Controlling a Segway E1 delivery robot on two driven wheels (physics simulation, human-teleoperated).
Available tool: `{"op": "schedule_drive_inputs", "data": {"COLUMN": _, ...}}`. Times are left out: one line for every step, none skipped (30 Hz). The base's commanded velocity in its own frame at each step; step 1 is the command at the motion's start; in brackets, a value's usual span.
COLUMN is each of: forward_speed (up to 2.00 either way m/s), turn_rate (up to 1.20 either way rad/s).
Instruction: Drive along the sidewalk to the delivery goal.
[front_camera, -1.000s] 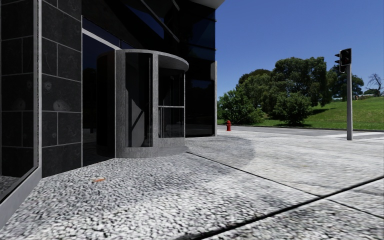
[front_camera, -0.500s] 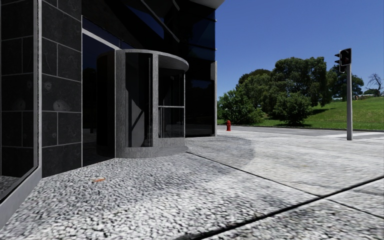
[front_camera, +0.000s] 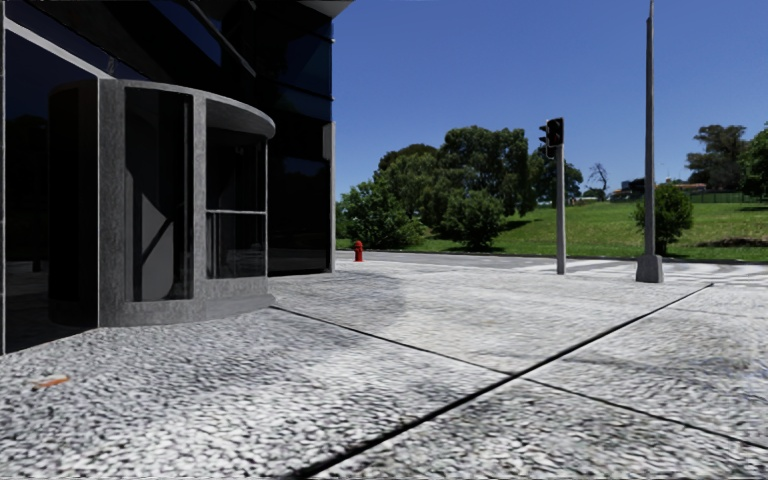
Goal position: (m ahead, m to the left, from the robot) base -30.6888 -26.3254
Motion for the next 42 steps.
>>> {"op": "schedule_drive_inputs", "data": {"forward_speed": 0.0, "turn_rate": -1.19}}
{"op": "schedule_drive_inputs", "data": {"forward_speed": 0.0, "turn_rate": -1.19}}
{"op": "schedule_drive_inputs", "data": {"forward_speed": 0.0, "turn_rate": -1.19}}
{"op": "schedule_drive_inputs", "data": {"forward_speed": 0.0, "turn_rate": -1.19}}
{"op": "schedule_drive_inputs", "data": {"forward_speed": 0.0, "turn_rate": -1.19}}
{"op": "schedule_drive_inputs", "data": {"forward_speed": 0.0, "turn_rate": -1.19}}
{"op": "schedule_drive_inputs", "data": {"forward_speed": 0.0, "turn_rate": -1.19}}
{"op": "schedule_drive_inputs", "data": {"forward_speed": 0.0, "turn_rate": -1.19}}
{"op": "schedule_drive_inputs", "data": {"forward_speed": 0.0, "turn_rate": -1.19}}
{"op": "schedule_drive_inputs", "data": {"forward_speed": 0.0, "turn_rate": -1.19}}
{"op": "schedule_drive_inputs", "data": {"forward_speed": 0.0, "turn_rate": -1.19}}
{"op": "schedule_drive_inputs", "data": {"forward_speed": 0.0, "turn_rate": -1.19}}
{"op": "schedule_drive_inputs", "data": {"forward_speed": 0.0, "turn_rate": -1.19}}
{"op": "schedule_drive_inputs", "data": {"forward_speed": 0.0, "turn_rate": -1.19}}
{"op": "schedule_drive_inputs", "data": {"forward_speed": 0.0, "turn_rate": -1.19}}
{"op": "schedule_drive_inputs", "data": {"forward_speed": 0.0, "turn_rate": -1.19}}
{"op": "schedule_drive_inputs", "data": {"forward_speed": 0.0, "turn_rate": -1.19}}
{"op": "schedule_drive_inputs", "data": {"forward_speed": 0.0, "turn_rate": -1.19}}
{"op": "schedule_drive_inputs", "data": {"forward_speed": 0.0, "turn_rate": -1.19}}
{"op": "schedule_drive_inputs", "data": {"forward_speed": 0.0, "turn_rate": -1.19}}
{"op": "schedule_drive_inputs", "data": {"forward_speed": 0.0, "turn_rate": -1.19}}
{"op": "schedule_drive_inputs", "data": {"forward_speed": 0.0, "turn_rate": -1.19}}
{"op": "schedule_drive_inputs", "data": {"forward_speed": 0.0, "turn_rate": -1.19}}
{"op": "schedule_drive_inputs", "data": {"forward_speed": 0.0, "turn_rate": -1.19}}
{"op": "schedule_drive_inputs", "data": {"forward_speed": 0.0, "turn_rate": -1.19}}
{"op": "schedule_drive_inputs", "data": {"forward_speed": 0.0, "turn_rate": -1.19}}
{"op": "schedule_drive_inputs", "data": {"forward_speed": 0.0, "turn_rate": -1.19}}
{"op": "schedule_drive_inputs", "data": {"forward_speed": 0.0, "turn_rate": -1.19}}
{"op": "schedule_drive_inputs", "data": {"forward_speed": 0.0, "turn_rate": -1.19}}
{"op": "schedule_drive_inputs", "data": {"forward_speed": 0.0, "turn_rate": -0.76}}
{"op": "schedule_drive_inputs", "data": {"forward_speed": 0.0, "turn_rate": 0.0}}
{"op": "schedule_drive_inputs", "data": {"forward_speed": 0.0, "turn_rate": 0.0}}
{"op": "schedule_drive_inputs", "data": {"forward_speed": 0.0, "turn_rate": 0.0}}
{"op": "schedule_drive_inputs", "data": {"forward_speed": 0.0, "turn_rate": 0.0}}
{"op": "schedule_drive_inputs", "data": {"forward_speed": 0.0, "turn_rate": 0.0}}
{"op": "schedule_drive_inputs", "data": {"forward_speed": 0.0, "turn_rate": 0.0}}
{"op": "schedule_drive_inputs", "data": {"forward_speed": 0.0, "turn_rate": 0.0}}
{"op": "schedule_drive_inputs", "data": {"forward_speed": 0.0, "turn_rate": 0.0}}
{"op": "schedule_drive_inputs", "data": {"forward_speed": 0.0, "turn_rate": 0.0}}
{"op": "schedule_drive_inputs", "data": {"forward_speed": 0.0, "turn_rate": 0.0}}
{"op": "schedule_drive_inputs", "data": {"forward_speed": 0.0, "turn_rate": 0.0}}
{"op": "schedule_drive_inputs", "data": {"forward_speed": 0.0, "turn_rate": 0.0}}
